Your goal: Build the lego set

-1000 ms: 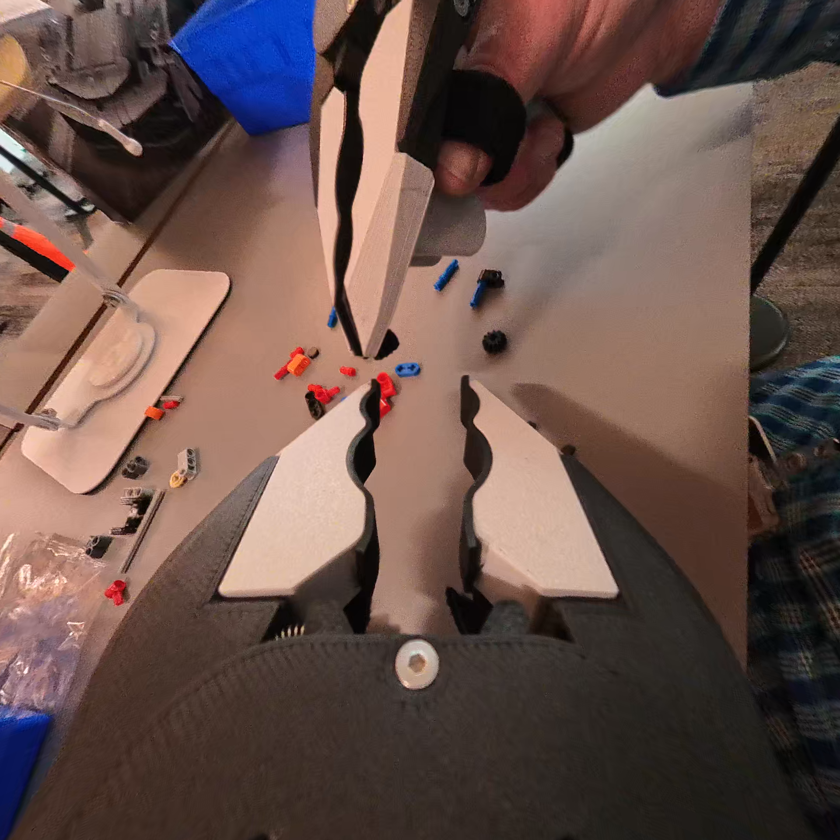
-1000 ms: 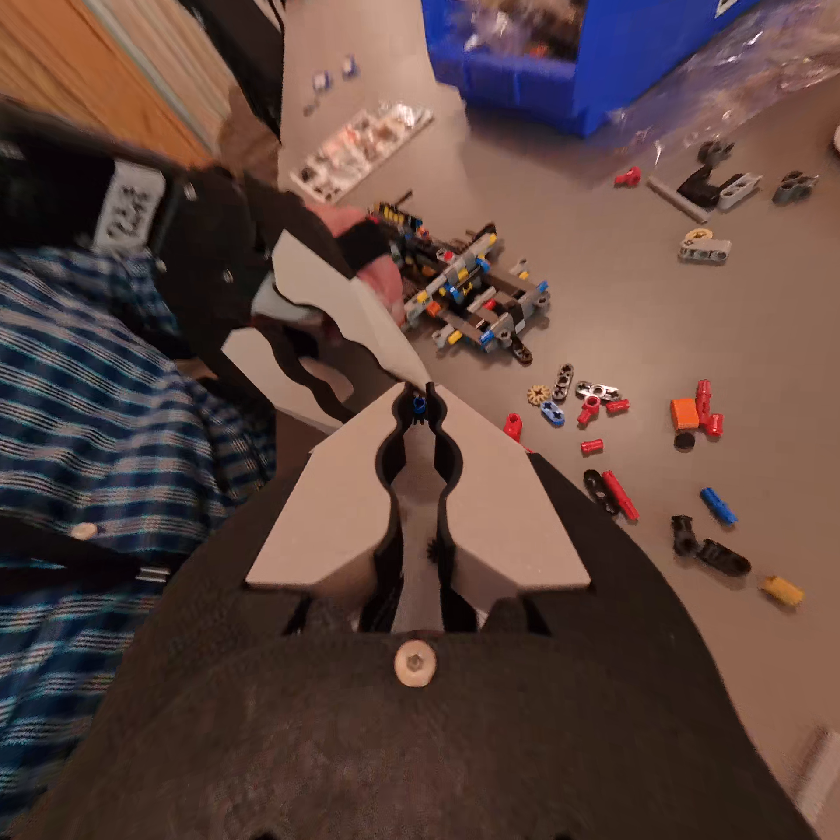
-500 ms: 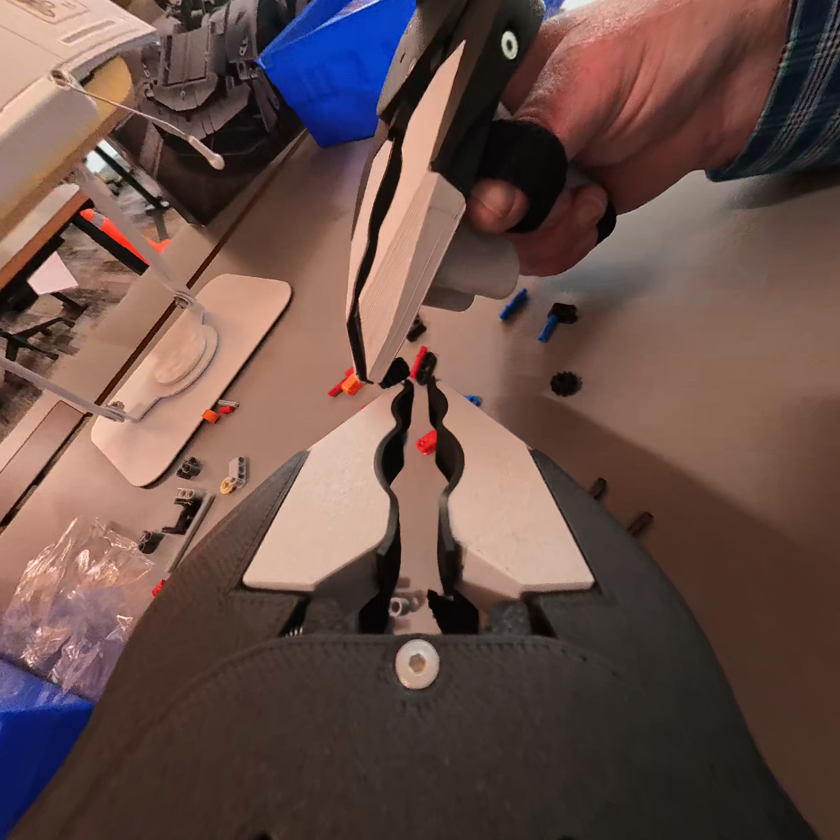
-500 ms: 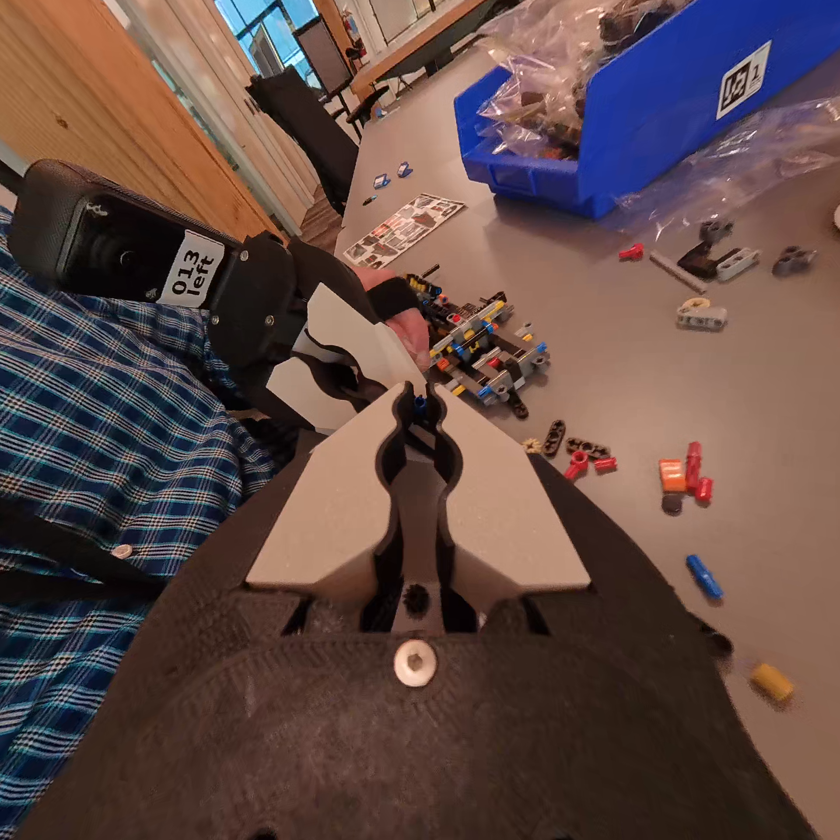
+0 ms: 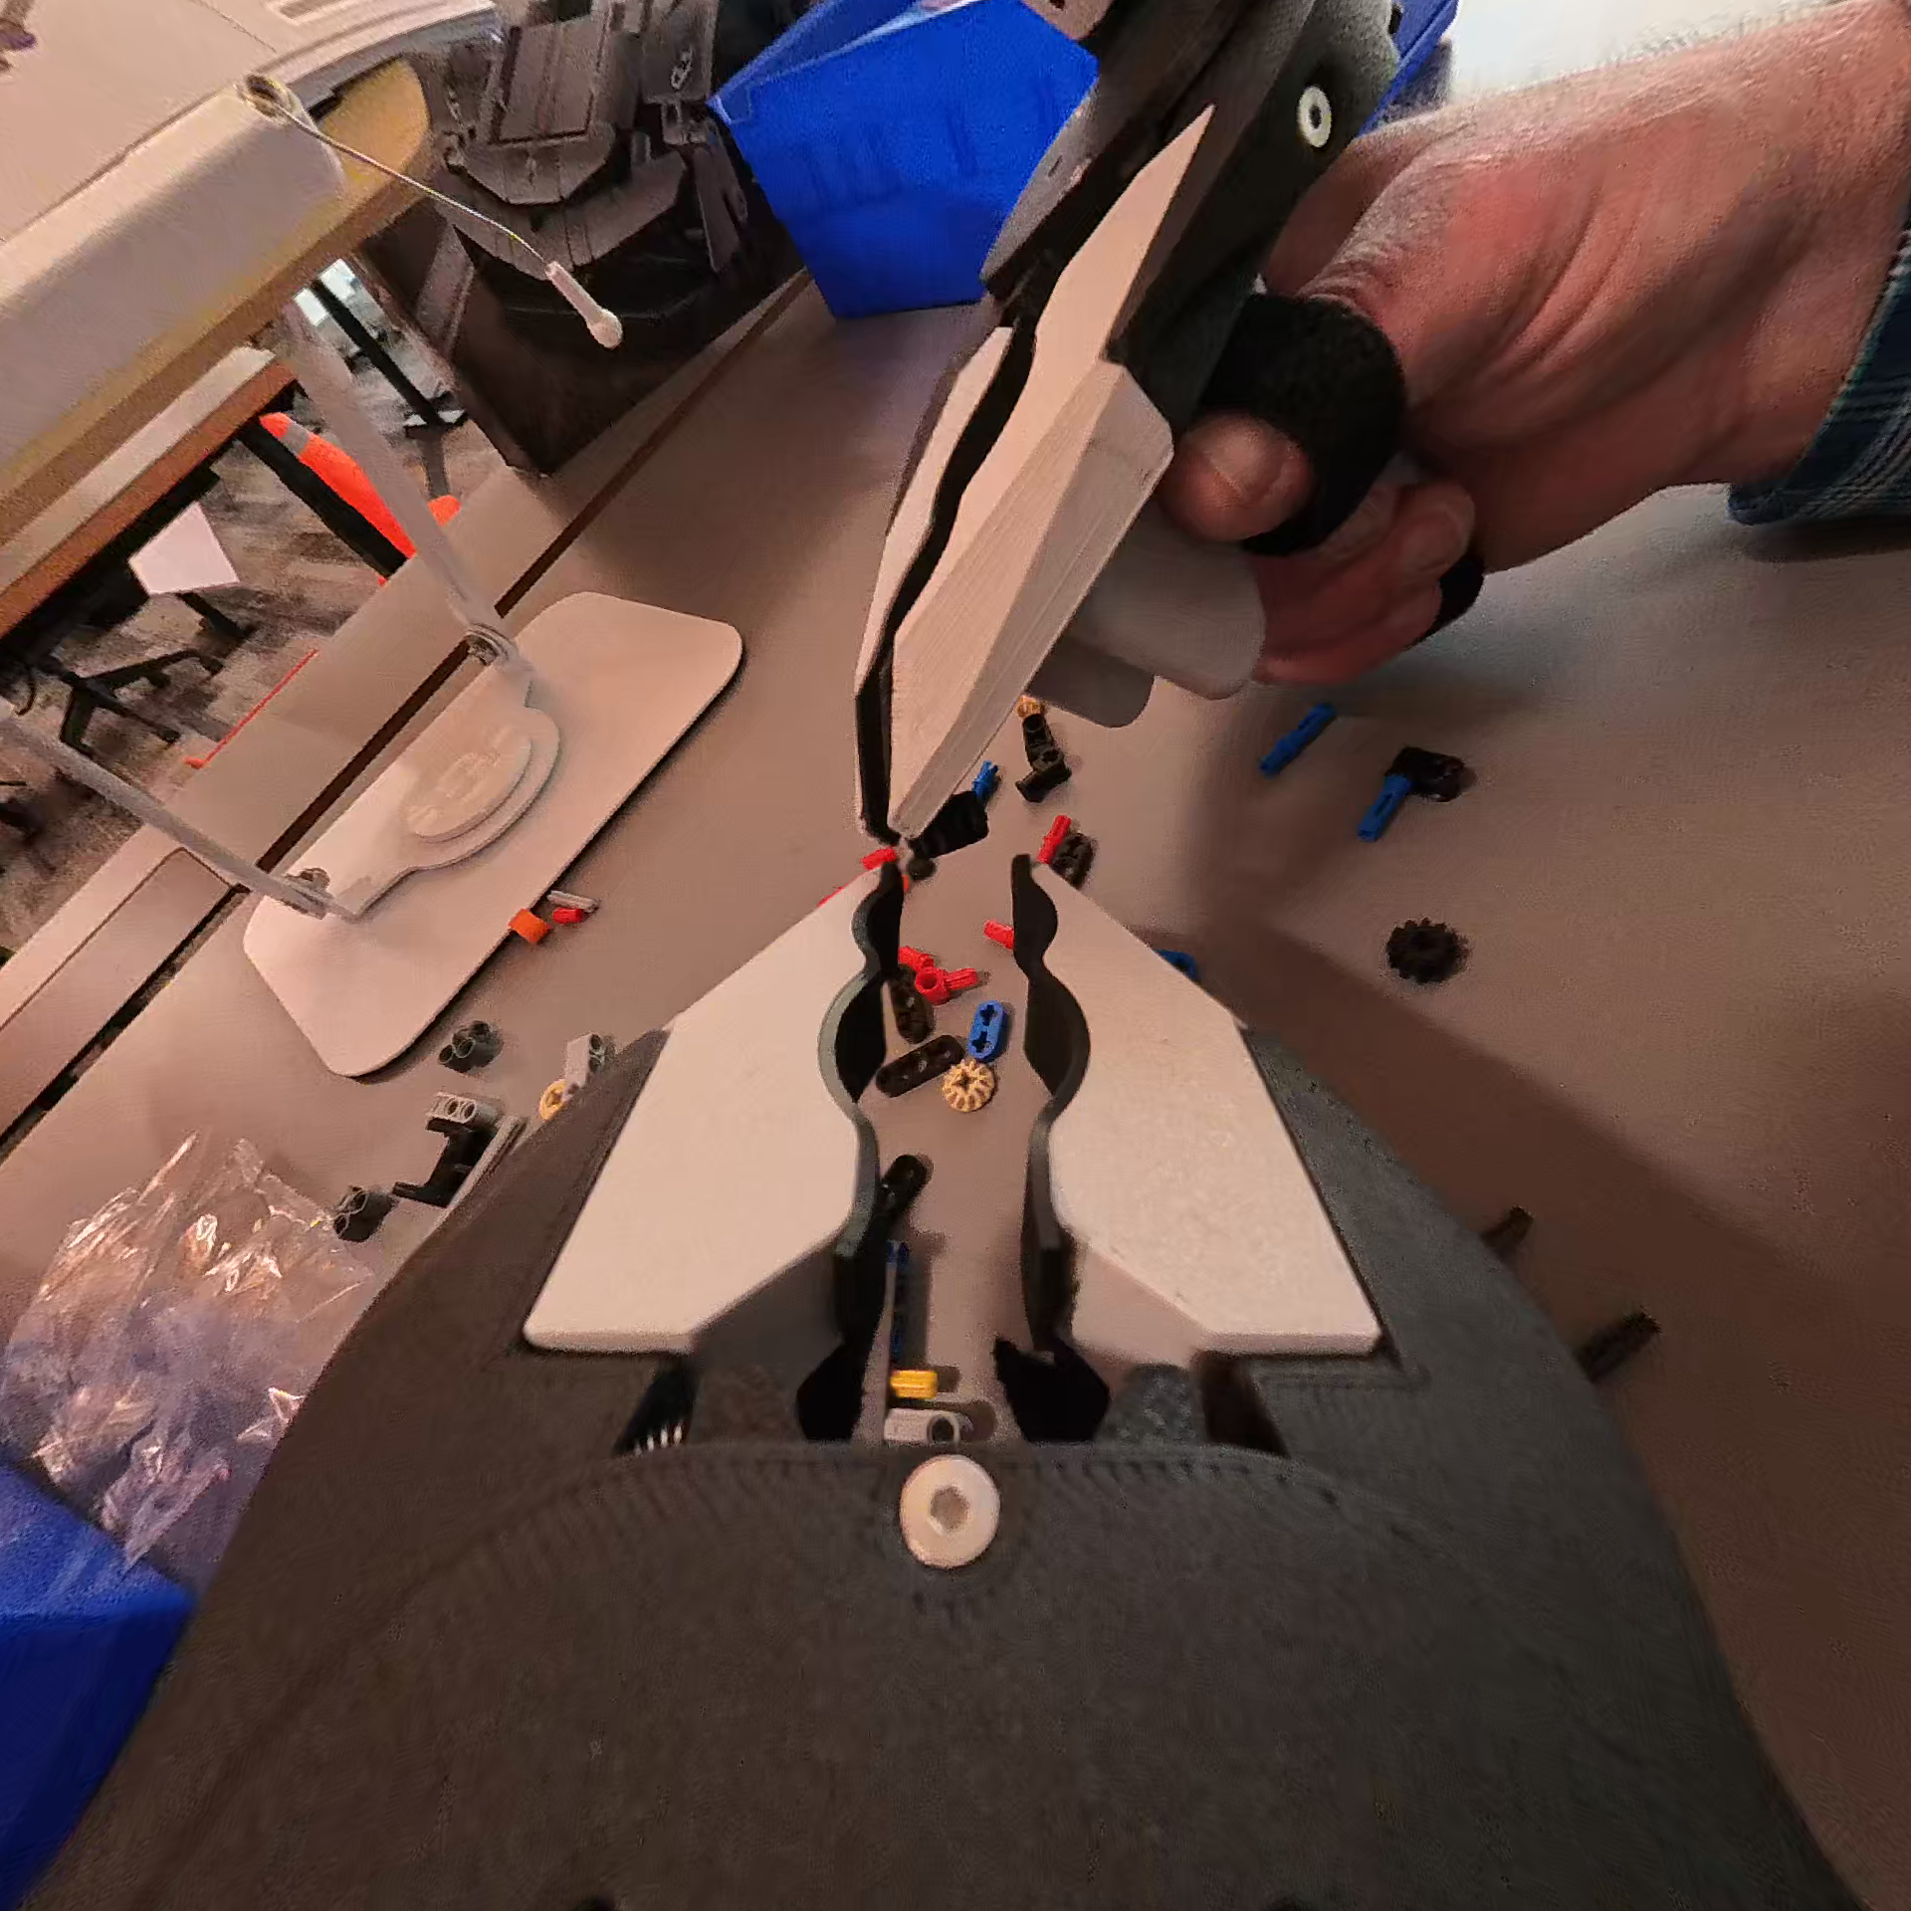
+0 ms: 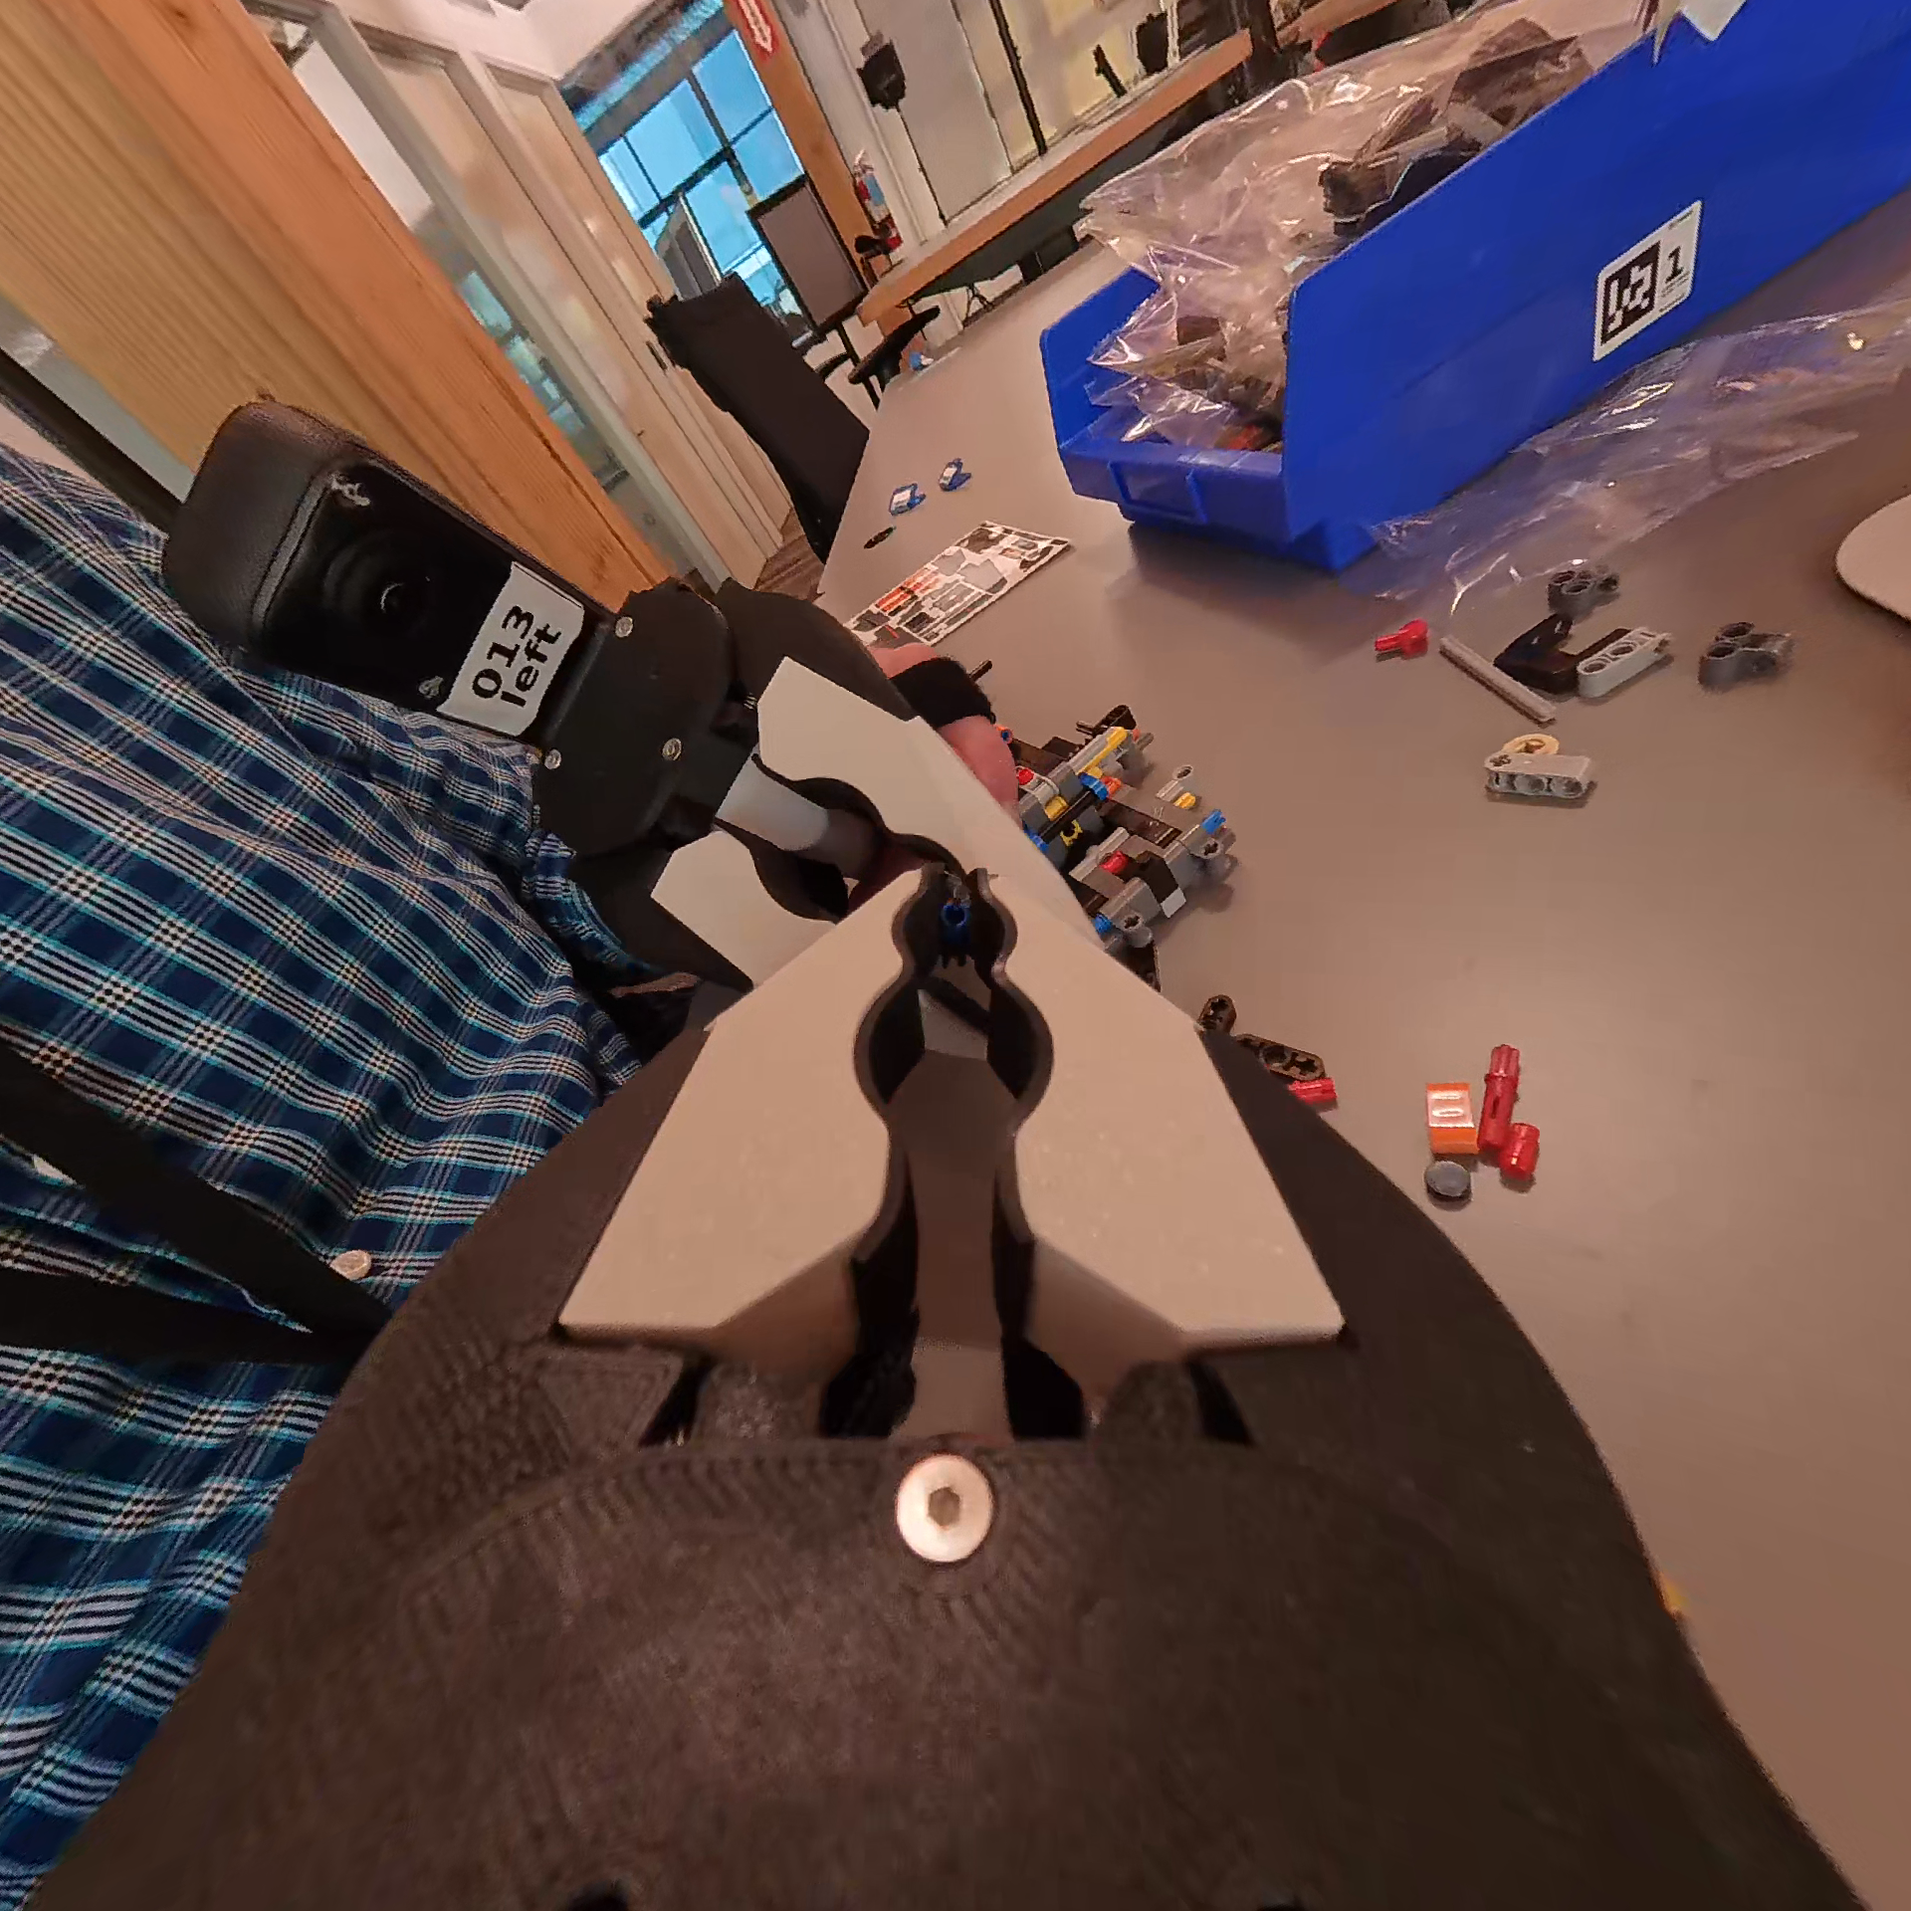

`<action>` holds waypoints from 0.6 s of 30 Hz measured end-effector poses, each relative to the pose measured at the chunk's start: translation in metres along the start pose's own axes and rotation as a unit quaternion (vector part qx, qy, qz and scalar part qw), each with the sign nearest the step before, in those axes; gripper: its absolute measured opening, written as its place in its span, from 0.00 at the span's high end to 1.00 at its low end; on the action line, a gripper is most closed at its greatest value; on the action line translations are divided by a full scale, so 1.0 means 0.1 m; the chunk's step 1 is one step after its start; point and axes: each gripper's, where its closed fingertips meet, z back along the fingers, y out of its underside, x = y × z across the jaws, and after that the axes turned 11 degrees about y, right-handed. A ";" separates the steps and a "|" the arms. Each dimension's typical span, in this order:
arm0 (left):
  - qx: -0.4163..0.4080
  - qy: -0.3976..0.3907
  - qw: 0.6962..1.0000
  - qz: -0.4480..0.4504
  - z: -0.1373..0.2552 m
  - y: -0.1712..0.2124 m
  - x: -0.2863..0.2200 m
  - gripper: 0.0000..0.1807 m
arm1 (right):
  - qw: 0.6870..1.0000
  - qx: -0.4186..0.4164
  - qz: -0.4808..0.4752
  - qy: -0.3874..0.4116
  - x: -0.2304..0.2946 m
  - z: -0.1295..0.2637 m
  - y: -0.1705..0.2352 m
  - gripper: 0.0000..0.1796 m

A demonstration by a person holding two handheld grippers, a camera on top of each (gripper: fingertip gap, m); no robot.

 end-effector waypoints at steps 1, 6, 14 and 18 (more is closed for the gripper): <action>-0.003 -0.001 1.000 0.001 0.00 -0.01 0.01 0.89 | 1.000 0.003 0.000 -0.001 0.00 -0.01 0.01 0.99; -0.009 -0.001 1.000 -0.003 0.02 -0.04 -0.01 0.88 | 1.000 0.008 0.005 -0.013 0.03 -0.02 0.03 0.99; -0.016 -0.018 0.999 -0.026 0.06 -0.11 0.00 0.89 | 1.000 -0.007 0.007 -0.024 0.07 0.01 -0.02 0.99; -0.015 -0.031 0.999 -0.040 0.08 -0.14 0.01 0.89 | 1.000 -0.009 0.006 -0.026 0.08 0.01 -0.03 0.99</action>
